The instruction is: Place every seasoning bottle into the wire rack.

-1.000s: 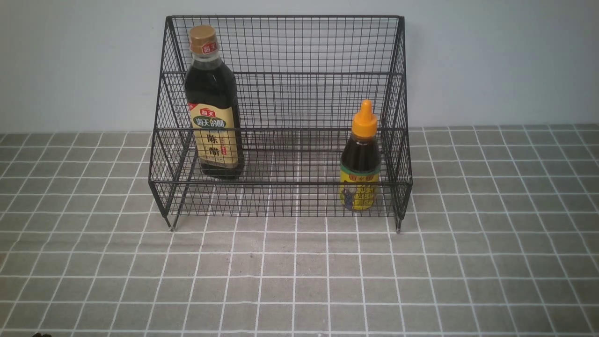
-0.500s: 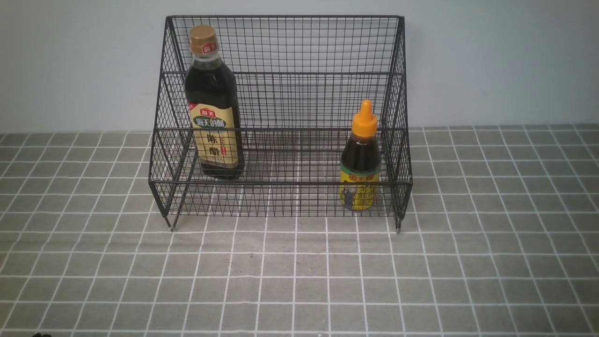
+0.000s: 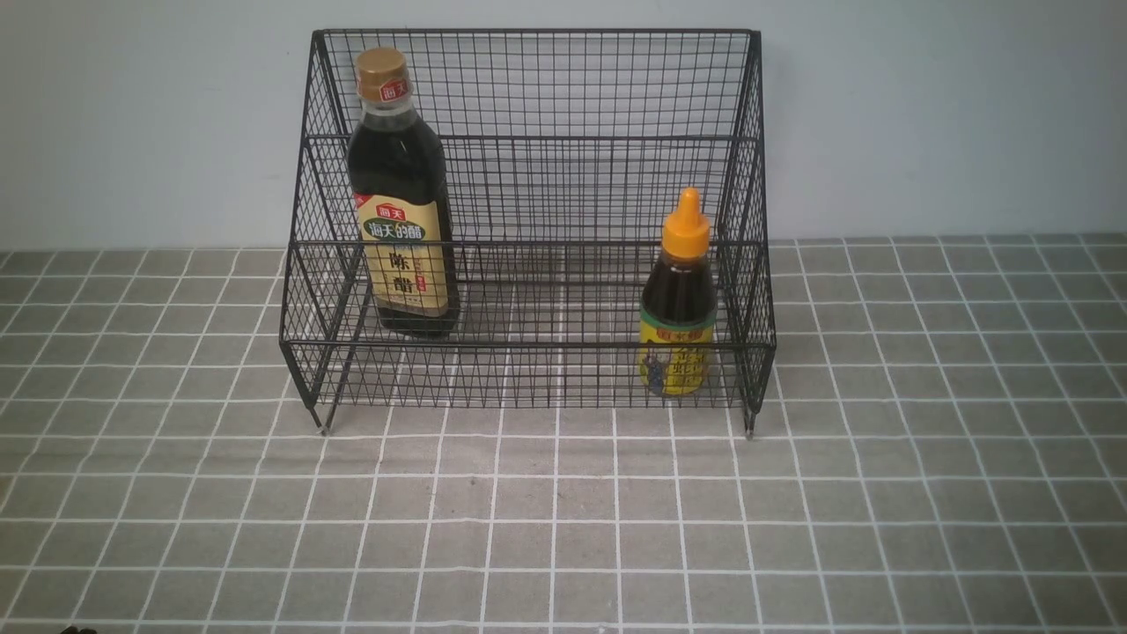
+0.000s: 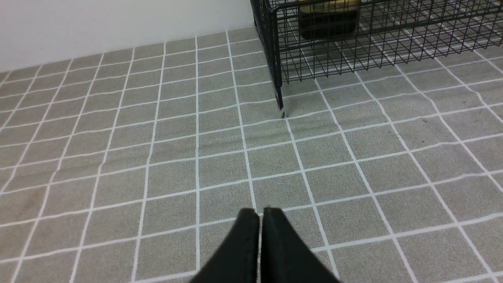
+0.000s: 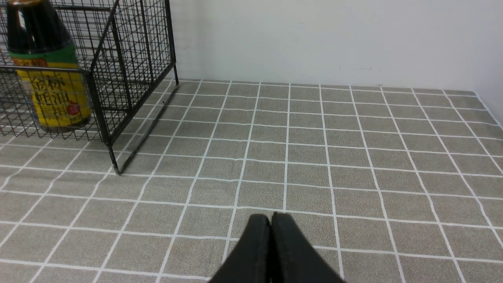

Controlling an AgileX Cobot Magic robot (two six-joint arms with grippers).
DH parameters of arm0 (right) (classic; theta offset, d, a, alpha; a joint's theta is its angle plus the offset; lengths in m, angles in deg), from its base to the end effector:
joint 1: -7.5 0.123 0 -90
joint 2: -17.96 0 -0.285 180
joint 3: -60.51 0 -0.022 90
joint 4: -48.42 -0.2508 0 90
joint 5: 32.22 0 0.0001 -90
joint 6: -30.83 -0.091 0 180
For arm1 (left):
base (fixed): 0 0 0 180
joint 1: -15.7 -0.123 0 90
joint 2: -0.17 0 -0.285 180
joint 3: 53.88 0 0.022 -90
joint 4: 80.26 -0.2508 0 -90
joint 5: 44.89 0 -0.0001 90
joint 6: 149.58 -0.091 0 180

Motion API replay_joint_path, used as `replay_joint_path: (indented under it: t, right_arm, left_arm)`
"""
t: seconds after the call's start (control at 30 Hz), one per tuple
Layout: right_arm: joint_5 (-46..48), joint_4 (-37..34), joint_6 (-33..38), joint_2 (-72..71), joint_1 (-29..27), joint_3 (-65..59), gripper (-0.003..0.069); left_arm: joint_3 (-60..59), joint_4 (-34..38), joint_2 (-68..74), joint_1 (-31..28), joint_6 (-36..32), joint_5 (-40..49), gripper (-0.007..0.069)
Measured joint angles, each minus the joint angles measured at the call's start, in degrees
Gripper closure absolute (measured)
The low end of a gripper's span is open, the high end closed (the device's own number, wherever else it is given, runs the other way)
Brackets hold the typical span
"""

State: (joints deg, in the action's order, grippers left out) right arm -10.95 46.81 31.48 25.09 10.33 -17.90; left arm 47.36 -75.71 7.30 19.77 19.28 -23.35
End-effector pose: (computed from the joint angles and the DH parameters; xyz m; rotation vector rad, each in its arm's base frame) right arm 0.0525 0.0035 0.1734 -0.0393 1.8640 0.0540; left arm 0.0522 -0.0064 0.1710 0.1992 1.8632 0.0068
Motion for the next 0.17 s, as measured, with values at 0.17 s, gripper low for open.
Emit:
replay_joint_path:
  t: [0.17]
  right_arm:
    - [0.0,0.0,0.0,0.0,0.0,0.0,0.0672]
  left_arm:
    - [0.0,0.0,0.0,0.0,0.0,0.0,0.0631]
